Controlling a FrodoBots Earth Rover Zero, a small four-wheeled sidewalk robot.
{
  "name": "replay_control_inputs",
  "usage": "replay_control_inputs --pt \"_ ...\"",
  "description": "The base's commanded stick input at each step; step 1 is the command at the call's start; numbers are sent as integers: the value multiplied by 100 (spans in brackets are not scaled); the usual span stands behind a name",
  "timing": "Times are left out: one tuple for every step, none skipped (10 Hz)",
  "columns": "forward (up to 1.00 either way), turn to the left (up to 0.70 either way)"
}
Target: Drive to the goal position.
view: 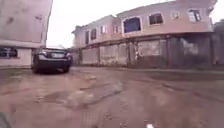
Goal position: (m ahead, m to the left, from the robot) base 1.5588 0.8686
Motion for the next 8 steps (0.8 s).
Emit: replay_control_inputs --pt "100 -27" --pt "100 -27" --pt "100 -27" --pt "100 -27" --pt "100 -27" --pt "100 -27" --pt "100 -27" --pt "100 -27"
